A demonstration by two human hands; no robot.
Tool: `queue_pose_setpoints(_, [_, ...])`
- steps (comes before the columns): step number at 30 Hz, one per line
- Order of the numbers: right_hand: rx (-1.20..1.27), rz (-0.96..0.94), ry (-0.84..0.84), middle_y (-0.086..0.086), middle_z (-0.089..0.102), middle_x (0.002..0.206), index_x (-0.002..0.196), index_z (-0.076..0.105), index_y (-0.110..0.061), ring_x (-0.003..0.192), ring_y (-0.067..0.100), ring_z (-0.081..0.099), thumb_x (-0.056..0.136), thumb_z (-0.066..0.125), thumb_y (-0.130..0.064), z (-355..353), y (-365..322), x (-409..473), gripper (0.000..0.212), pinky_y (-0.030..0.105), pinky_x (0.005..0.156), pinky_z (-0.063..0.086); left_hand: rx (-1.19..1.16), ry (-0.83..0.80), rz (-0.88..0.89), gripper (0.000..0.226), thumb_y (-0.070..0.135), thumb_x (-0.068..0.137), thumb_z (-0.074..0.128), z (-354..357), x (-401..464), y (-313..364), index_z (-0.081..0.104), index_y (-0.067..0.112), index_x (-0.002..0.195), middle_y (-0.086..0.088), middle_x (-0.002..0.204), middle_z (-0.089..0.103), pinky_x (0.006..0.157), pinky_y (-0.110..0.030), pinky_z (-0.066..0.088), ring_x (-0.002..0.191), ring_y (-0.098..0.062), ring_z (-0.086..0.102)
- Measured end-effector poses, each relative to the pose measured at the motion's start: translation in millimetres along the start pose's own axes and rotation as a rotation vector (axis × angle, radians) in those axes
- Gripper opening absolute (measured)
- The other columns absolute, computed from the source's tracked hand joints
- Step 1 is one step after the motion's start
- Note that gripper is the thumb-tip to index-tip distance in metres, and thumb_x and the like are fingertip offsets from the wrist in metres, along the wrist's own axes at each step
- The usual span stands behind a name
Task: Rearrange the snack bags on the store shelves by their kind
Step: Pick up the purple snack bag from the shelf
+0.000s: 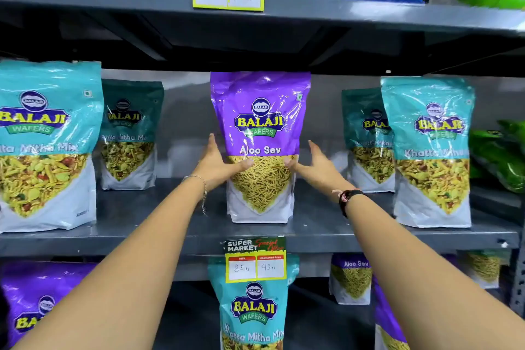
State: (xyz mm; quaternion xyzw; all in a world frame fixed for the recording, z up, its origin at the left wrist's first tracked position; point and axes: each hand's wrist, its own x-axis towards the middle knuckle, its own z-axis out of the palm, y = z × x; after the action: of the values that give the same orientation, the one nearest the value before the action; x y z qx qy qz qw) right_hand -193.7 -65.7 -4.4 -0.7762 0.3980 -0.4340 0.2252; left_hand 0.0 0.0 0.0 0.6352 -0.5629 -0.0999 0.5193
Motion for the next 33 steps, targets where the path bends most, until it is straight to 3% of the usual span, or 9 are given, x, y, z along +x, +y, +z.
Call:
queue_pose_setpoints(3, [0.296,0.038,-0.139,0.005,0.05,0.127,0.131,0.026,-0.01,0.116,0.017,0.048,0.072,0.073,-0.023,15,7,10,0.077,0.03,0.103,0.036,-0.239,-0.205,-0.042,0.09,0.015,0.067,0.075,4,13,-15,0.016,0.008,0.135,-0.008,0.141,0.039,0.097,-0.029,0.036,0.119,-0.016,0.042])
queue_pose_setpoints(6, [0.463,-0.001,-0.273,0.005,0.063,0.113,0.117,0.046,-0.013,0.092,0.005,0.065,0.073,0.071,-0.014,27,21,20,0.05,0.023,0.086,0.054,-0.373,-0.368,-0.028,0.089,0.026,0.042,0.086,10,19,-29,0.042,0.015,0.119,0.002,0.111,0.064,0.081,-0.019,0.049,0.109,-0.014,0.057])
queue_pose_setpoints(9, [0.536,-0.006,-0.297,0.001,0.064,0.103,0.118,0.047,-0.011,0.075,-0.006,0.065,0.08,0.062,-0.01,27,23,19,0.041,0.009,0.057,0.051,-0.476,-0.413,-0.005,0.089,0.045,0.016,0.088,13,23,-36,0.056,0.022,0.096,0.016,0.081,0.074,0.061,-0.01,0.052,0.081,0.001,0.067])
queue_pose_setpoints(11, [0.547,-0.005,-0.276,-0.004,0.063,0.096,0.113,0.047,-0.014,0.068,-0.01,0.064,0.081,0.061,-0.009,26,23,18,0.036,0.007,0.051,0.048,-0.472,-0.396,-0.004,0.081,0.038,0.02,0.089,12,22,-36,0.057,0.023,0.092,0.013,0.085,0.073,0.062,-0.012,0.053,0.081,-0.003,0.067])
queue_pose_setpoints(15, [0.533,0.007,-0.241,-0.008,0.061,0.089,0.094,0.049,-0.021,0.063,-0.008,0.063,0.081,0.061,-0.008,20,17,7,0.022,0.007,0.048,0.047,-0.415,-0.347,0.005,0.04,0.017,0.057,0.079,11,10,-27,0.055,0.025,0.087,0.004,0.096,0.064,0.069,-0.018,0.052,0.087,-0.007,0.06])
queue_pose_setpoints(18, [0.505,-0.015,-0.226,-0.009,0.06,0.086,0.084,0.048,-0.023,0.061,-0.009,0.061,0.082,0.06,-0.008,8,10,-10,0.019,0.006,0.047,0.046,-0.378,-0.32,0.016,0.031,0.011,0.068,0.072,11,-5,-17,0.054,0.024,0.09,0.001,0.098,0.063,0.072,-0.021,0.051,0.088,-0.01,0.06])
queue_pose_setpoints(24, [0.399,-0.077,-0.155,-0.011,0.06,0.085,0.099,0.048,-0.021,0.059,-0.011,0.06,0.081,0.06,-0.014,-31,-1,-67,0.023,0.005,0.045,0.045,-0.38,-0.359,0.118,0.031,0.005,0.069,0.071,15,-46,16,0.054,0.022,0.089,0.011,0.084,0.062,0.049,-0.006,0.048,0.057,0.011,0.062])
queue_pose_setpoints(27, [0.395,-0.117,-0.096,-0.01,0.06,0.088,0.103,0.049,-0.02,0.063,-0.013,0.06,0.08,0.06,-0.01,-47,1,-98,0.027,0.004,0.049,0.045,-0.373,-0.406,0.132,0.035,0.007,0.066,0.073,21,-68,27,0.053,0.023,0.089,0.011,0.085,0.063,0.051,-0.008,0.05,0.062,0.01,0.062])
queue_pose_setpoints(33, [0.333,-0.091,-0.033,-0.01,0.065,0.092,0.1,0.053,-0.024,0.074,-0.008,0.063,0.065,0.075,-0.031,-67,28,-158,0.042,0.009,0.063,0.051,-0.334,-0.579,0.145,0.074,0.013,0.053,0.082,52,-109,34,0.047,0.015,0.118,0.009,0.097,0.064,0.069,-0.008,0.052,0.076,0.009,0.063])
